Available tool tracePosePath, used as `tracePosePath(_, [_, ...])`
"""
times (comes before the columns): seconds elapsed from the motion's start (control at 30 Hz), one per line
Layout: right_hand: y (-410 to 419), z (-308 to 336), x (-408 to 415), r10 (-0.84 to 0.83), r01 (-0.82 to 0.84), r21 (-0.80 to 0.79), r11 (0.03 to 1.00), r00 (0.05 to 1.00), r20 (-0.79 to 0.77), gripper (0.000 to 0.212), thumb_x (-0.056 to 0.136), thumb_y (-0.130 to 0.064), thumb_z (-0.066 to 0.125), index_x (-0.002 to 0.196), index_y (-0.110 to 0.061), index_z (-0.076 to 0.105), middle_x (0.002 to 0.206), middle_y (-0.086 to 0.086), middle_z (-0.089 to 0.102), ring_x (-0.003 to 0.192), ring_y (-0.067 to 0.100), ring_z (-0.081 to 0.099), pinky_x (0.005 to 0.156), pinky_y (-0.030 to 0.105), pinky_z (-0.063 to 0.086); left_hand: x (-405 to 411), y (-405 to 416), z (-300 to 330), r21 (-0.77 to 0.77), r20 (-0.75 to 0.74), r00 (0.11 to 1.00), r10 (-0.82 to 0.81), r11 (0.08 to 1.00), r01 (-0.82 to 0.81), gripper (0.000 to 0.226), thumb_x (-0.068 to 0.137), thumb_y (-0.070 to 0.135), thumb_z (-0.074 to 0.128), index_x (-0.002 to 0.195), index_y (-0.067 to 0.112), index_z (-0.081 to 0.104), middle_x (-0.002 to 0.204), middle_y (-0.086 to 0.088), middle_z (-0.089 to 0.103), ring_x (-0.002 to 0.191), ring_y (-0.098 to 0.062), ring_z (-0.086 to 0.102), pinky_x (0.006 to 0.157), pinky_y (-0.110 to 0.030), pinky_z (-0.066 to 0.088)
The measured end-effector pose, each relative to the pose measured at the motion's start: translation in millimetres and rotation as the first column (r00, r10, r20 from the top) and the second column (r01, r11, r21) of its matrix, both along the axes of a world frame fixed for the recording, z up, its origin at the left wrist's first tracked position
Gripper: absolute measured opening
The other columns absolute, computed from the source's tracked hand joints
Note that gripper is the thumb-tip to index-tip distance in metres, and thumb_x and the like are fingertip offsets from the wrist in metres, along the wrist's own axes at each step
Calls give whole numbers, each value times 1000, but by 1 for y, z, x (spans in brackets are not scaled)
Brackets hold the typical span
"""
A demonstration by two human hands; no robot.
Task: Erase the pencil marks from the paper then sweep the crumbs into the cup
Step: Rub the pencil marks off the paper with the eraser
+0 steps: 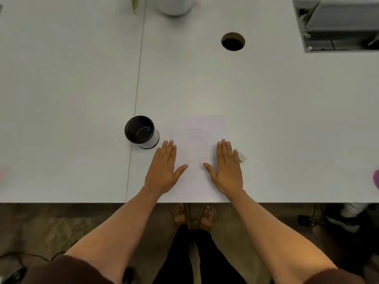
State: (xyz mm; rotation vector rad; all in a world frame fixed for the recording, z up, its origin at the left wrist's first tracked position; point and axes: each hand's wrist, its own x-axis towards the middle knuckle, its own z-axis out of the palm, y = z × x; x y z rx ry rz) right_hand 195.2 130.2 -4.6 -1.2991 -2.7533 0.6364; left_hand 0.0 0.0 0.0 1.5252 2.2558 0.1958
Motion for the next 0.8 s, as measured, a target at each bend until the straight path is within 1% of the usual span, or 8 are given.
tracePosePath(0.07, [-4, -7, 2, 47, -46, -19, 999, 998, 45, 80, 95, -61, 29, 151, -13, -4, 159, 3, -5, 145, 16, -11, 118, 40, 0, -2, 0, -9, 13, 14, 1000, 9, 1000, -9, 98, 91, 79, -3, 159, 8, 1, 167, -4, -8, 154, -17, -12, 127, -36, -7])
tracePosePath(0.17, [-12, -20, 7, 83, -80, -30, 996, 989, 126, 79, 95, -62, 26, 151, -13, -2, 159, 3, -3, 145, 15, -10, 118, 39, -1, -5, 0, -27, 25, 2, 1000, 19, 1000, -19, 91, 94, 77, 3, 157, 13, -7, 167, -3, -10, 155, -17, -12, 125, -32, -12])
tracePosePath(0.3, [-10, -24, 6, 90, -89, -18, 996, 981, 173, 79, 95, -63, 24, 151, -13, 0, 159, 2, -1, 145, 14, -9, 118, 39, -2, -11, 5, -42, 46, -16, 1000, -13, 999, 14, 86, 100, 71, 15, 160, 12, -3, 169, -6, -3, 157, -18, -8, 126, -34, -12])
tracePosePath(0.5, [-12, -25, 5, 68, -63, -54, 997, 992, 107, 77, 95, -63, 23, 151, -15, 0, 159, 0, -3, 145, 13, -9, 119, 39, 1, -13, 3, -51, 87, -59, 998, -37, 995, 42, 84, 102, 66, 20, 161, 10, 2, 170, -8, 2, 158, -21, -2, 127, -42, -2])
tracePosePath(0.57, [-11, -20, 8, 8, -6, -65, 998, 1000, 26, 75, 96, -60, 29, 152, -16, 6, 159, 0, 1, 145, 14, -5, 118, 36, 3, -13, 4, -51, 91, -68, 997, -36, 995, 43, 85, 102, 66, 20, 161, 7, 6, 170, -9, 4, 158, -22, 1, 128, -42, -1])
tracePosePath(0.67, [-5, -12, 18, -203, 206, 44, 978, 977, -57, 67, 95, -49, 42, 147, -11, 25, 154, 8, 25, 143, 22, 18, 116, 38, 16, -12, 4, -52, 93, -81, 996, -34, 995, 42, 87, 101, 67, 21, 161, 4, 11, 170, -10, 7, 158, -23, 3, 128, -44, 1])
tracePosePath(0.73, [2, -9, 24, -393, 401, 98, 911, 915, -86, 59, 95, -39, 49, 142, -8, 33, 147, 13, 36, 135, 28, 31, 110, 42, 26, -12, 5, -52, 90, -87, 996, -34, 995, 42, 89, 101, 69, 21, 160, 3, 12, 170, -11, 9, 158, -24, 4, 128, -45, 2])
tracePosePath(0.8, [8, -11, 28, -520, 527, 69, 847, 849, -93, 53, 94, -30, 54, 139, -7, 37, 141, 14, 42, 127, 30, 36, 105, 43, 31, -12, 5, -52, 85, -87, 995, -38, 995, 45, 92, 99, 72, 21, 160, 4, 12, 170, -11, 9, 158, -24, 4, 128, -45, 1])
